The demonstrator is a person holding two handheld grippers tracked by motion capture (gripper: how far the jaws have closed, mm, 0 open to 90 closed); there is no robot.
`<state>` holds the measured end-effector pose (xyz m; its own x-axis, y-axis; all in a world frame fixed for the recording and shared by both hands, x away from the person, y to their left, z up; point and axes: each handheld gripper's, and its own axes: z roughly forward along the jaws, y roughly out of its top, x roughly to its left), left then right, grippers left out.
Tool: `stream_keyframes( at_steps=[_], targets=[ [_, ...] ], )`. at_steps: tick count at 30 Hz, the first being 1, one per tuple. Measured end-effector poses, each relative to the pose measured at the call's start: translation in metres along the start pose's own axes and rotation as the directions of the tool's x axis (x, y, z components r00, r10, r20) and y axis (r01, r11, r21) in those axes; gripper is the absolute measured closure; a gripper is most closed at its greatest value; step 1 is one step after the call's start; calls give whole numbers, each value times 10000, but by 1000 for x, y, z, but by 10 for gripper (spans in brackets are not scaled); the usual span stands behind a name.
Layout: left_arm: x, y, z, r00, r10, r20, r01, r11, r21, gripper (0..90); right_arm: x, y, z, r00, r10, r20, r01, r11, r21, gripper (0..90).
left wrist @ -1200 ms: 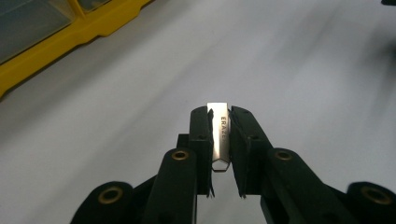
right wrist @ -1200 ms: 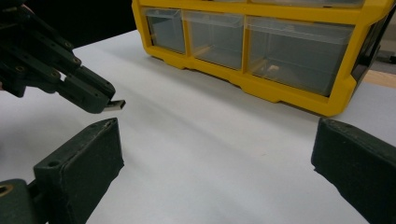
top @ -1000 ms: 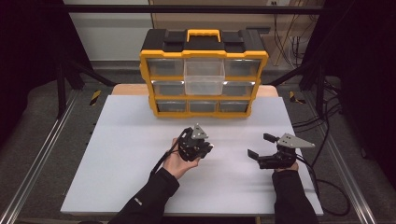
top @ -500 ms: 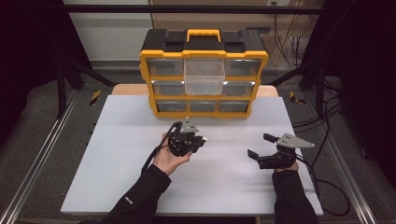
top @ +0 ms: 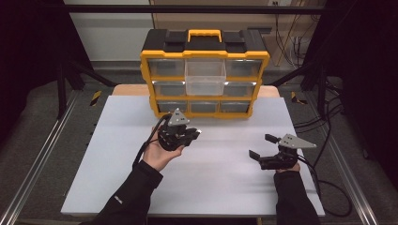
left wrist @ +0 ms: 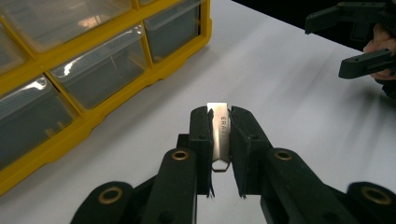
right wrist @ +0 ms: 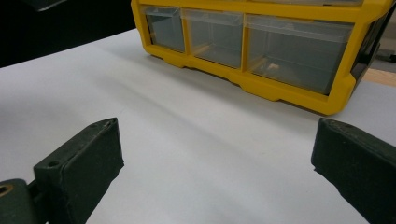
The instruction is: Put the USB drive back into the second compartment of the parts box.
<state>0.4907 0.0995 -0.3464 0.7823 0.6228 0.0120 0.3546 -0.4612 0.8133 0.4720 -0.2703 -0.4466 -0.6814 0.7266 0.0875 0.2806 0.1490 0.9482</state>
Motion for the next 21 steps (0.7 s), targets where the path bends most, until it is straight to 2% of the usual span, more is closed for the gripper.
stream_keyframes(
  at_steps=[21],
  targets=[
    [13, 24, -42, 9998, -88, -201, 74, 9975, -701, 789, 0, 0, 0, 10000, 20, 1, -20, 10000, 3, 23]
  ],
)
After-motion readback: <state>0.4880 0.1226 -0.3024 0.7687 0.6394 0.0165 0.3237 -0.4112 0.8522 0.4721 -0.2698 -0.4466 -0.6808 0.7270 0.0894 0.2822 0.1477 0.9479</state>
